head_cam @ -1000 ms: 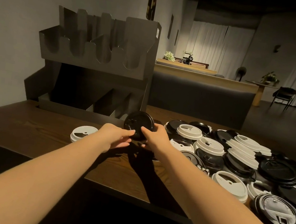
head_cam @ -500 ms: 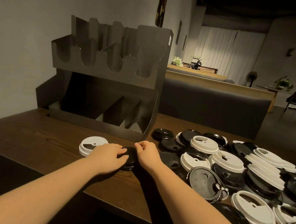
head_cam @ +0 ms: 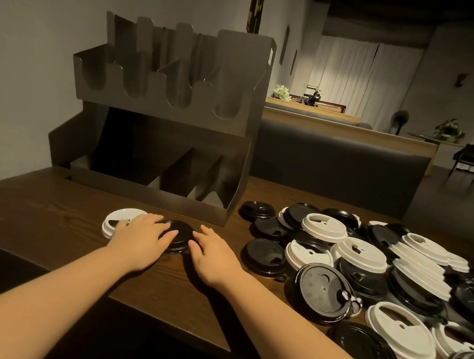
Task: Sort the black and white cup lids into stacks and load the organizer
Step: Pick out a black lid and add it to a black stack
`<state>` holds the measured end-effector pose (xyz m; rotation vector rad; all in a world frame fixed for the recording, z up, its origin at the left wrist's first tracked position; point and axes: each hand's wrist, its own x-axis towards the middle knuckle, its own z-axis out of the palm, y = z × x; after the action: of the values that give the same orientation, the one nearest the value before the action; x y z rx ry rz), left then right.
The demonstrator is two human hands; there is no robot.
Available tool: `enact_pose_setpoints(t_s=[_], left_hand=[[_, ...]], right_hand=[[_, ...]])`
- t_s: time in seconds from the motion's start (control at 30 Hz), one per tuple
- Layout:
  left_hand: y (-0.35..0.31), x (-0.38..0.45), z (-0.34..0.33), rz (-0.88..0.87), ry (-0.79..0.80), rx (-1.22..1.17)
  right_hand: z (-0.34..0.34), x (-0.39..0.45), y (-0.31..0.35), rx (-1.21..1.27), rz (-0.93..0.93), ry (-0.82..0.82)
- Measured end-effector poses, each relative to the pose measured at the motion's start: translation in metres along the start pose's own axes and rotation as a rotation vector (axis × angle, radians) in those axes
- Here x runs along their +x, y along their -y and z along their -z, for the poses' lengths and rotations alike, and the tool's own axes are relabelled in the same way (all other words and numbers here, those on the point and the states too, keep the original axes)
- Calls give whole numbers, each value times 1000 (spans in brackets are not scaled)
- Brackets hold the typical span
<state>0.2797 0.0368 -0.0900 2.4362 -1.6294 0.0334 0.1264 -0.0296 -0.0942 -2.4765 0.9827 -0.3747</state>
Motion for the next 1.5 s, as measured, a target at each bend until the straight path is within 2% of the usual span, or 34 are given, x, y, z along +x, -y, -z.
enact_pose_setpoints(t_s=[0.1,0.2,0.3,0.37,0.53,0.73,0.83,0.97,1.1,1.2,1.3,1.4,1.47,1.5], left_hand=[[-11,-4,8,10,-112,-41],[-40,-6,14,-16,-227,-169],[-76,-10,13,-123,-182,-254],[-101,-16,13,-212,-155,-305],[-158,-32,17,-372,-70,-387],[-194,-46,11,-436,100,-193],[-200,-51,4,-461,59,-79],[-205,-54,1,-445,28,-112],[-201,-52,5,-489,22,-219],[-195,-48,12,-498,11,-309],[-186,-43,21,-428,-24,-451],[-175,-32,24,-243,-50,-773],[-169,-26,27,-100,-61,-950],[-167,-23,29,-48,-66,-965]], right_hand=[[13,-7,3,25,31,-40],[43,-18,5,-194,100,-105],[80,-29,-10,-456,128,-64],[104,-37,-27,-511,85,-51],[142,-66,-68,-432,-125,-34],[154,-99,-95,-287,-293,-7],[152,-109,-100,-241,-322,15],[150,-115,-102,-232,-295,49],[150,-116,-105,-202,-269,-67],[153,-115,-102,-75,-245,-143],[151,-113,-94,119,-244,-304],[140,-101,-84,357,-317,-463],[129,-84,-78,449,-389,-480],[123,-77,-72,503,-421,-467]])
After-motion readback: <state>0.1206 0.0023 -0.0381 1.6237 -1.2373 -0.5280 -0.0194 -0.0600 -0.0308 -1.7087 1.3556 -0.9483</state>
